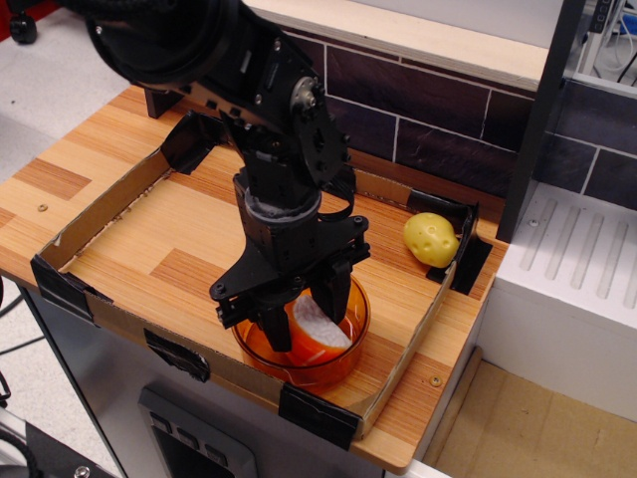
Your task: Take sushi out of pot
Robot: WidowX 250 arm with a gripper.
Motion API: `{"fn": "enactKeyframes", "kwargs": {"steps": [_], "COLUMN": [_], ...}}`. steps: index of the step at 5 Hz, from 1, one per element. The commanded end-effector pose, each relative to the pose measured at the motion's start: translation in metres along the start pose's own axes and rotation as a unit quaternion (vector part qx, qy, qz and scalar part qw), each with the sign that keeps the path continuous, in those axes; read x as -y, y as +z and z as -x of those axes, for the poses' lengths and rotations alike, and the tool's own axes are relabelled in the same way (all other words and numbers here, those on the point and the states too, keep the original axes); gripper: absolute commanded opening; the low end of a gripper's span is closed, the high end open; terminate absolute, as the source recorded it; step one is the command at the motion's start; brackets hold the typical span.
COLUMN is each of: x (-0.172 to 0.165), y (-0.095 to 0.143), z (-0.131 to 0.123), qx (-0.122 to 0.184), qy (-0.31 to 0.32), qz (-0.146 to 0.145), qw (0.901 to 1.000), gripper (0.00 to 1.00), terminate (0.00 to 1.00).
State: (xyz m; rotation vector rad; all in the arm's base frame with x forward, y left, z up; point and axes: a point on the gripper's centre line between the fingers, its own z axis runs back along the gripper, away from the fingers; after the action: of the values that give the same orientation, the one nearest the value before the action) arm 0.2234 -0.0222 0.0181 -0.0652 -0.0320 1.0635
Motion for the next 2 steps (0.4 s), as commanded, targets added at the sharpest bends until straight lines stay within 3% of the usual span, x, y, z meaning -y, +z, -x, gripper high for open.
{"fn": "enactKeyframes", "kwargs": {"steps": [1,2], "x": [0.003,0.002], "y": [0.012,0.042], "z": [-0.007,-0.008], "qx": [0.009,0.003], "qy": [0.01,0.015], "qz": [0.0,0.014], "qw": [0.9999,0.9998], "gripper": [0.0,0.0], "terminate": [0.0,0.0]}}
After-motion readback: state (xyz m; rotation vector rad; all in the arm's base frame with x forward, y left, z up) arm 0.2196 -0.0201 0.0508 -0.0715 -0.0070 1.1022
